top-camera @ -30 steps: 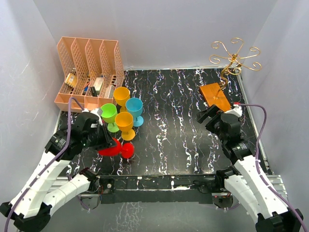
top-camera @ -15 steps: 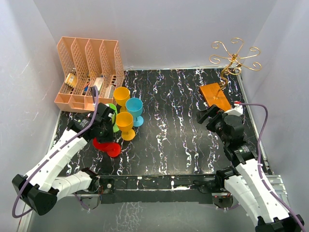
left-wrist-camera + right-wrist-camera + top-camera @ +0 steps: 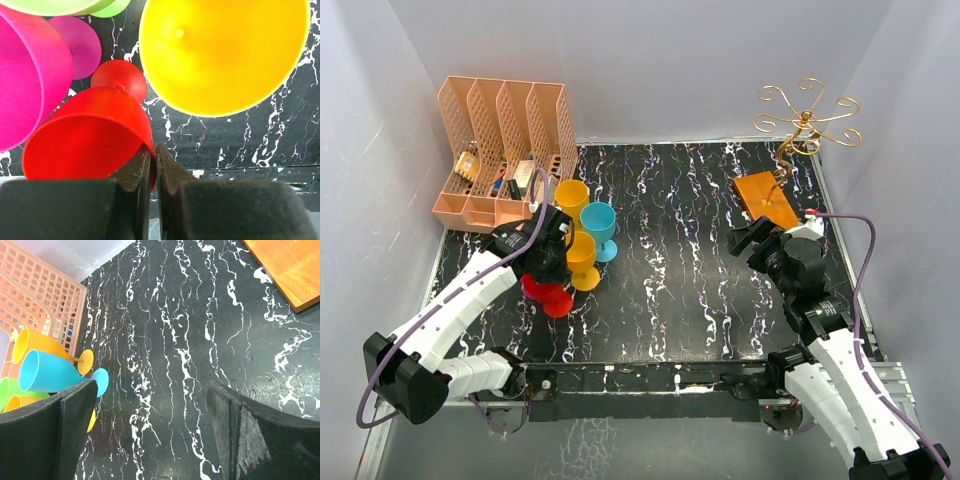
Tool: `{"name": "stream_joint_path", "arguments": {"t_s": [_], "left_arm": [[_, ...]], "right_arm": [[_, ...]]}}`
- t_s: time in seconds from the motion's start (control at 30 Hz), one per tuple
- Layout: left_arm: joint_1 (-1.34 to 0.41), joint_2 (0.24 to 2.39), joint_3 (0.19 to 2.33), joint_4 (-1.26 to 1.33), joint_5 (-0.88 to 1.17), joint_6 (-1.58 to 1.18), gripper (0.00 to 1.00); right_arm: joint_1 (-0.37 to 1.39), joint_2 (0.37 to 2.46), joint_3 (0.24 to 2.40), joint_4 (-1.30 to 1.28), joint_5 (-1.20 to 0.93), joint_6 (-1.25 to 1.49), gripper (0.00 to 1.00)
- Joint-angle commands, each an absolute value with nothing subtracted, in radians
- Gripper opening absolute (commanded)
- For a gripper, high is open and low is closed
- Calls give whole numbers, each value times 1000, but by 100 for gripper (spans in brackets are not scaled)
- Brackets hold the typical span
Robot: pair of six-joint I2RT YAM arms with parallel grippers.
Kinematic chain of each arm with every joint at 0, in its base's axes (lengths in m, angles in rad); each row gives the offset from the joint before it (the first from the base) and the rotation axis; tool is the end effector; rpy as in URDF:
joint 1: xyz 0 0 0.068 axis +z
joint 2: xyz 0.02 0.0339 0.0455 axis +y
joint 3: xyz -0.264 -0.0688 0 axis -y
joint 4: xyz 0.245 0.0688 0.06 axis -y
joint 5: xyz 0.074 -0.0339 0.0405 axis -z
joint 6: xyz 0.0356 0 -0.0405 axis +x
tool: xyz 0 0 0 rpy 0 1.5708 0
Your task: Take the wine glass off the wine glass rack
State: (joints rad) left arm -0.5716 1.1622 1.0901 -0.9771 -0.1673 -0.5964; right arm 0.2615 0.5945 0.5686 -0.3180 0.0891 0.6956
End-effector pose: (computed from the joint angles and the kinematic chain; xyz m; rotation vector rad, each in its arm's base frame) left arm 0.1867 -0.1130 0.3034 -0.0907 2.6085 -0.2014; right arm 0.1465 0.0359 0.2781 0.4803 1.8933 0.5557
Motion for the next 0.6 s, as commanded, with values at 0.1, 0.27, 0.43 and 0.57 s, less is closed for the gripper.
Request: {"name": "stream_joint_path", "arguments": {"t_s": [0.1, 0.27, 0.43, 0.57], "left_arm": [[-576, 1170, 1113, -965, -141, -570, 6], [-577, 1128, 1104, -982, -133, -574, 22], [-576, 1086, 1113, -982, -114, -582, 46], [-576, 1068, 1129, -972, -106, -583, 58]], "right_arm": [[263, 562, 576, -279, 124, 673, 99], [263, 567, 575, -283, 132, 668, 99], [263, 581, 603, -305, 146, 649, 99], [263, 585, 631, -308, 87, 594, 99]]}}
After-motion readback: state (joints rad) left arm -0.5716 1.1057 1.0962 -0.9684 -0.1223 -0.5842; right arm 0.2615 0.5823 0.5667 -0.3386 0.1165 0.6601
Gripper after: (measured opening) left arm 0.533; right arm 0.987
